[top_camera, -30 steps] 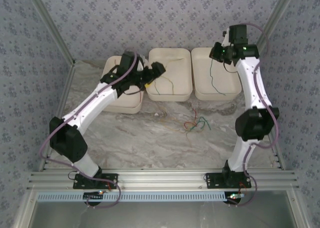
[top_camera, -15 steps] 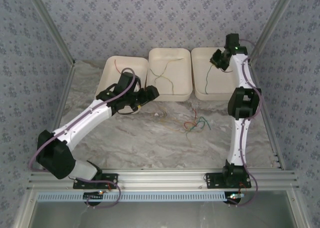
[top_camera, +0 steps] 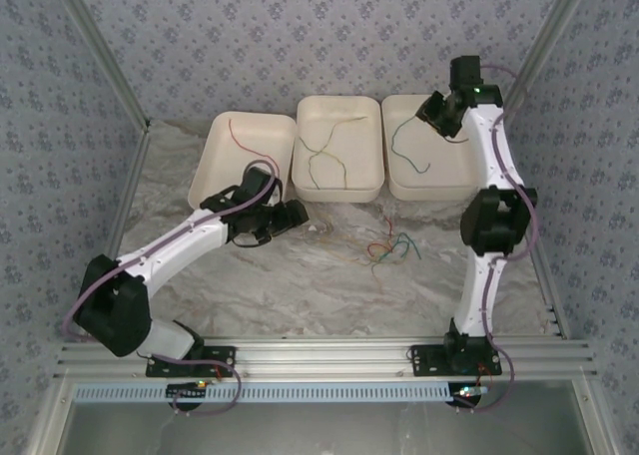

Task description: Untangle the cables

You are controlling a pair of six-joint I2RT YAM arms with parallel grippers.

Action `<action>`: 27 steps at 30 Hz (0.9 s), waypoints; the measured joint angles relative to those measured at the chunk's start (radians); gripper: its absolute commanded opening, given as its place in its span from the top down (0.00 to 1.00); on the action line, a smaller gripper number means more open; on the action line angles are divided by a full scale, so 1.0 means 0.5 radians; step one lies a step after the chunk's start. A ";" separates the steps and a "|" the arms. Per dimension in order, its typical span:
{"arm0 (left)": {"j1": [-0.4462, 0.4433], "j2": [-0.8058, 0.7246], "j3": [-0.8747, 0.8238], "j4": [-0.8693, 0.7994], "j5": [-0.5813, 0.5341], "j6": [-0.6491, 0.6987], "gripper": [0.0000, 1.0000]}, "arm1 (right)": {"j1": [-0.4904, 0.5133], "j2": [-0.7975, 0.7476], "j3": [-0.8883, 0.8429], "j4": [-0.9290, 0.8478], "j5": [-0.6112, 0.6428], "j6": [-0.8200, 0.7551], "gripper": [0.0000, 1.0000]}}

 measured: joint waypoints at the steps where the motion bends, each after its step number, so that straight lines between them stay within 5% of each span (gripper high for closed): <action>1: 0.000 0.014 -0.019 0.011 0.008 0.007 0.28 | 0.034 -0.157 -0.152 0.044 0.021 0.024 0.63; 7: -0.026 0.149 -0.112 0.134 0.079 0.009 0.31 | 0.328 -1.260 -1.439 0.276 0.053 0.266 0.64; 13: -0.052 0.324 -0.117 0.278 0.149 0.031 0.45 | 0.511 -1.601 -2.263 0.217 -0.071 0.405 0.59; 20: -0.071 0.603 -0.092 0.374 0.169 0.071 0.81 | 0.629 -1.663 -2.554 0.206 -0.195 0.429 0.59; 27: -0.078 0.635 -0.090 0.397 0.130 0.058 1.00 | 0.567 -1.423 -2.227 0.220 -0.024 0.288 0.62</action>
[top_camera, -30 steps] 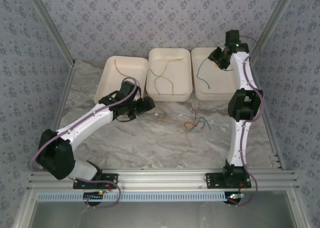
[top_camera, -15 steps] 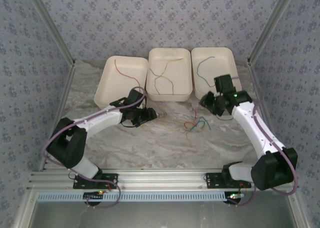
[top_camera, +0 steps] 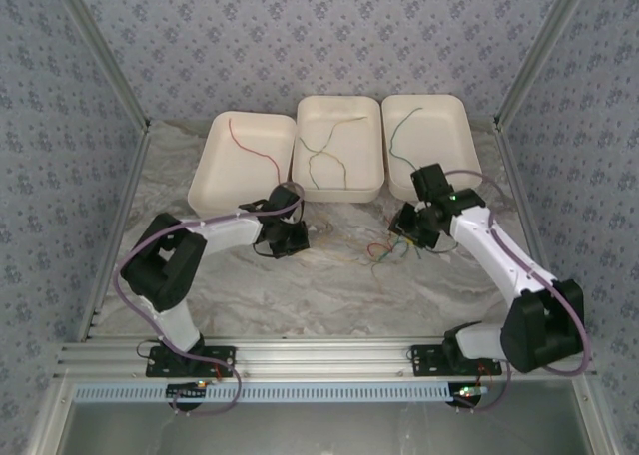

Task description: Untangle the cables

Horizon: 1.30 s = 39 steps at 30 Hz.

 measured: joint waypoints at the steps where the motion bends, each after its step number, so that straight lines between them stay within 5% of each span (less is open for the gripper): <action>1: 0.000 -0.004 0.000 -0.002 -0.010 0.005 1.00 | -0.002 0.078 0.059 0.012 0.034 -0.040 0.63; 8: -0.008 -0.194 -0.039 -0.079 -0.130 0.000 1.00 | -0.023 0.542 0.201 0.018 0.243 -0.200 0.64; 15: -0.002 -0.543 -0.175 -0.216 -0.274 0.000 1.00 | -0.127 0.585 0.167 0.039 0.224 -0.101 0.62; 30: 0.019 -0.626 -0.298 -0.269 -0.293 -0.016 1.00 | -0.192 0.665 -0.147 0.371 -0.057 0.741 0.62; 39: 0.019 -0.626 -0.337 -0.261 -0.293 -0.018 1.00 | -0.205 0.404 -0.181 0.503 -0.065 1.009 0.66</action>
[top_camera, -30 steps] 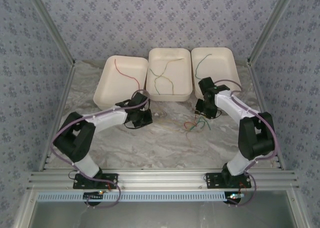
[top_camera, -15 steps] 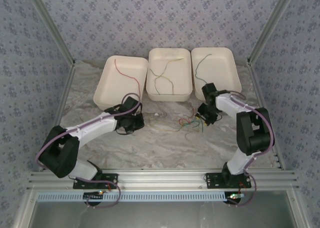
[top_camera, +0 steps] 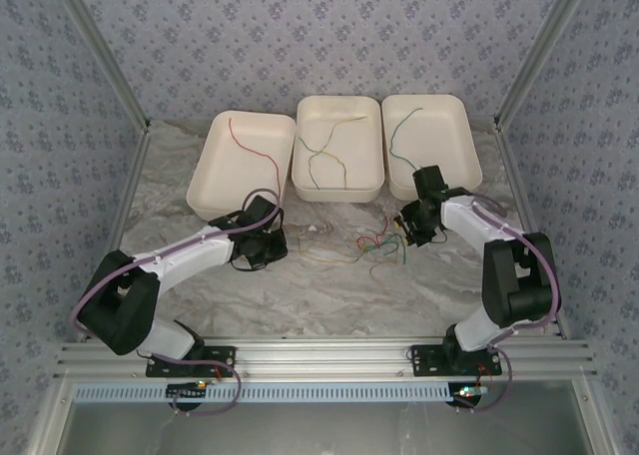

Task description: Untangle the cables

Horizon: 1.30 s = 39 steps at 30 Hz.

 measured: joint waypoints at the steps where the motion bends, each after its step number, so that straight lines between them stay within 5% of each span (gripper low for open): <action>1: 0.000 0.000 0.000 0.001 0.000 0.000 1.00 | 0.006 -0.025 0.025 -0.003 0.016 -0.001 0.67; 8: 0.000 0.000 0.000 -0.002 0.000 0.002 1.00 | 0.090 0.294 0.547 -0.134 0.092 -0.388 0.63; 17: 0.000 0.000 0.000 -0.003 -0.001 0.002 1.00 | 0.251 0.688 0.742 -0.395 0.096 -0.916 0.59; 31: 0.000 0.000 0.000 -0.004 -0.001 0.001 1.00 | 0.305 0.694 0.723 -0.555 0.011 -0.913 0.56; 34: 0.000 0.000 0.000 -0.004 -0.001 0.001 1.00 | 0.305 0.729 0.719 -0.539 -0.018 -0.874 0.66; 38: 0.000 -0.011 0.000 -0.004 -0.001 0.000 1.00 | 0.305 0.798 0.719 -0.504 -0.024 -0.829 0.99; 39: 0.000 -0.015 0.001 -0.003 -0.001 -0.001 1.00 | 0.304 0.805 0.719 -0.500 -0.018 -0.825 1.00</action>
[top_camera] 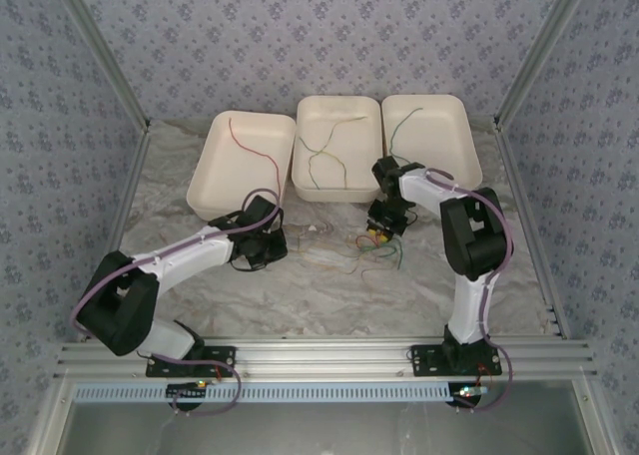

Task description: Untangle the cables

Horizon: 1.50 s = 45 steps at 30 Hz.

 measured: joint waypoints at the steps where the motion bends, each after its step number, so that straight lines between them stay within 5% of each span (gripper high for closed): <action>1: 0.000 -0.005 -0.001 0.000 -0.001 -0.001 1.00 | 0.000 0.001 0.000 0.002 0.009 0.013 1.00; 9: 0.000 -0.034 0.002 -0.152 -0.137 -0.014 1.00 | -0.036 -0.298 0.082 -0.086 0.224 0.008 1.00; 16: 0.075 -0.105 -0.003 -0.410 -0.317 -0.015 1.00 | -0.352 -0.694 0.378 -0.171 0.290 -0.137 1.00; 24: 0.163 -0.175 -0.024 -0.460 -0.335 -0.020 1.00 | -0.420 -0.720 0.497 -0.226 0.256 -0.264 1.00; 26: 0.163 -0.171 -0.007 -0.464 -0.320 -0.014 0.86 | -0.399 -0.725 0.489 -0.222 0.241 -0.266 1.00; 29: 0.156 -0.169 0.059 -0.446 -0.282 0.011 0.44 | -0.365 -0.753 0.465 -0.214 0.214 -0.265 1.00; 31: 0.140 -0.191 0.118 -0.420 -0.274 0.018 0.32 | -0.336 -0.788 0.428 -0.186 0.209 -0.259 1.00; 45: 0.104 -0.343 0.388 0.025 0.133 0.109 0.31 | -0.076 -1.086 -0.330 0.739 0.105 0.268 1.00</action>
